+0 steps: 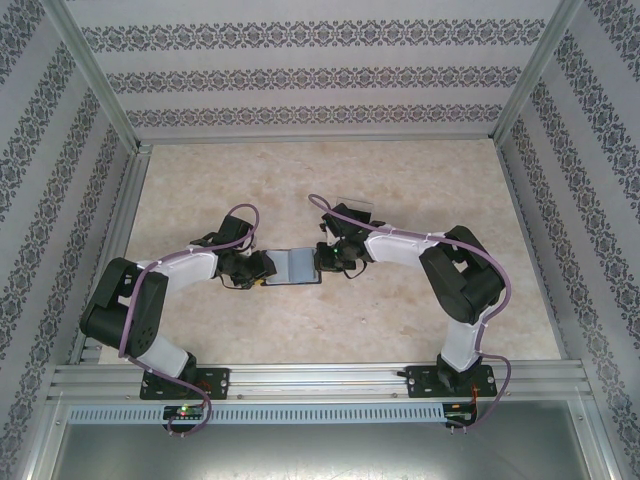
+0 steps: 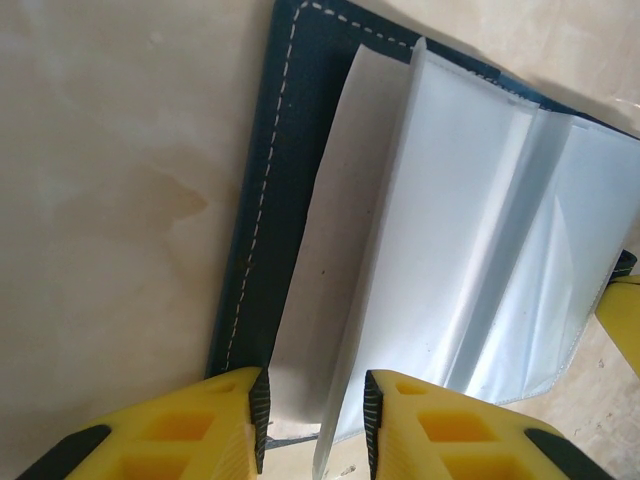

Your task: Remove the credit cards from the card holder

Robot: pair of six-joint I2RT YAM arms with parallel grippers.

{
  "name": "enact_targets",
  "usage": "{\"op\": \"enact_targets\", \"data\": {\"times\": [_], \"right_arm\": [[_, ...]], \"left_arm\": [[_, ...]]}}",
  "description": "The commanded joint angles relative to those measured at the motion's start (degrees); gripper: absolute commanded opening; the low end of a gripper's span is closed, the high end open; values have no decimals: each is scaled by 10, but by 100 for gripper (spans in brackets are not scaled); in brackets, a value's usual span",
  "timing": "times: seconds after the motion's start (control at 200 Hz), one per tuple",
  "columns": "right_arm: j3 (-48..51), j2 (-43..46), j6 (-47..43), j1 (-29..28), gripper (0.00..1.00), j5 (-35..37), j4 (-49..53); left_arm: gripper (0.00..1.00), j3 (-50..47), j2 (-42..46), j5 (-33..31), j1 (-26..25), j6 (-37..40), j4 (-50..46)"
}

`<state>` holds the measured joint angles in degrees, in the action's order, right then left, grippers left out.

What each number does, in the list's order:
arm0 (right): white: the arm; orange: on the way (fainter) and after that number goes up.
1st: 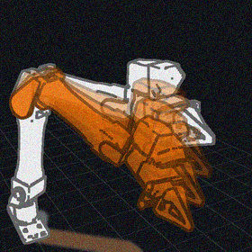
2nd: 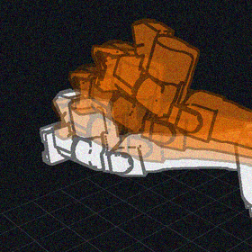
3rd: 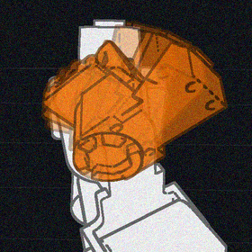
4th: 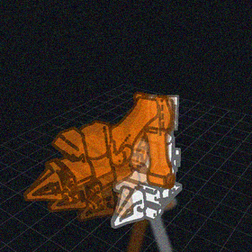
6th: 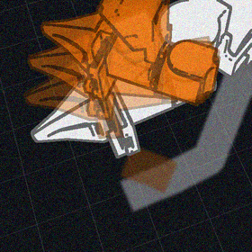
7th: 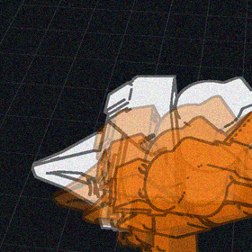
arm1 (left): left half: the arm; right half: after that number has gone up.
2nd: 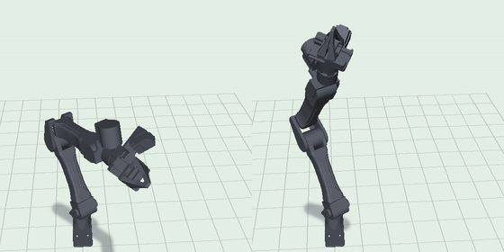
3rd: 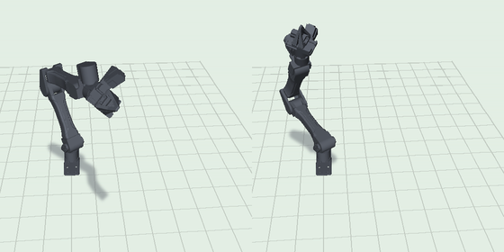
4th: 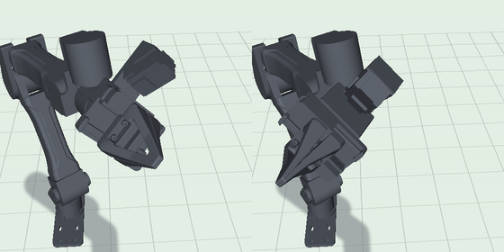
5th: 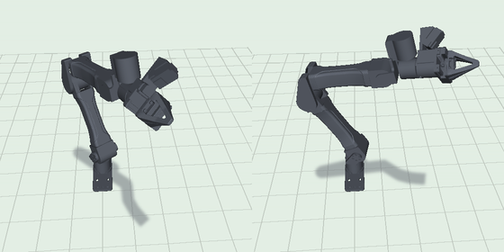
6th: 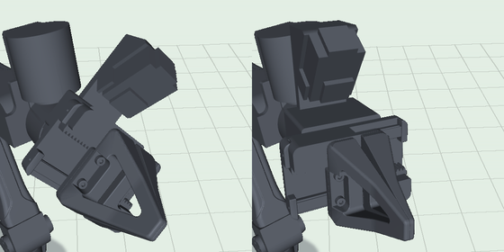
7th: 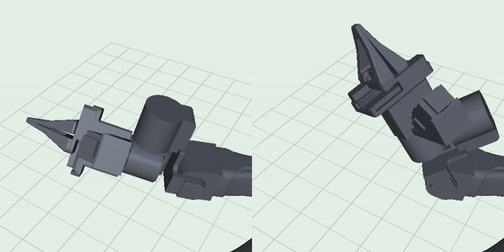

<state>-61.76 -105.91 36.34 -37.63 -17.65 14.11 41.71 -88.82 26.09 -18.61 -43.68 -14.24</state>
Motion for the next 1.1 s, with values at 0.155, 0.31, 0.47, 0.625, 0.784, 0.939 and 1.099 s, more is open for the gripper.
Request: {"op": "enact_targets", "data": {"times": [0.155, 0.31, 0.47, 0.625, 0.784, 0.939, 1.099], "right_arm": [[5, 24, 13, -1, 12, -4, -15], [0, 6, 14, -2, 12, -18, -13], [2, -12, 13, -3, 12, -24, -16], [-3, -22, 11, -6, 12, -30, -17], [-11, -35, 13, -12, 11, -37, -18], [-22, -41, 15, -20, 10, -46, -21], [-33, -48, 17, -25, 10, -51, -20]], "left_arm": [[34, 0, -11, 4, 6, 7, -17], [33, 0, -13, 6, 7, 8, -16], [33, 0, -14, 7, 7, 8, -15], [33, 0, -21, 11, 7, 8, -11], [33, 1, -28, 19, 7, 7, -7], [33, 1, -29, 21, 6, 7, -5], [33, 2, -30, 23, 5, 7, -5]]}}
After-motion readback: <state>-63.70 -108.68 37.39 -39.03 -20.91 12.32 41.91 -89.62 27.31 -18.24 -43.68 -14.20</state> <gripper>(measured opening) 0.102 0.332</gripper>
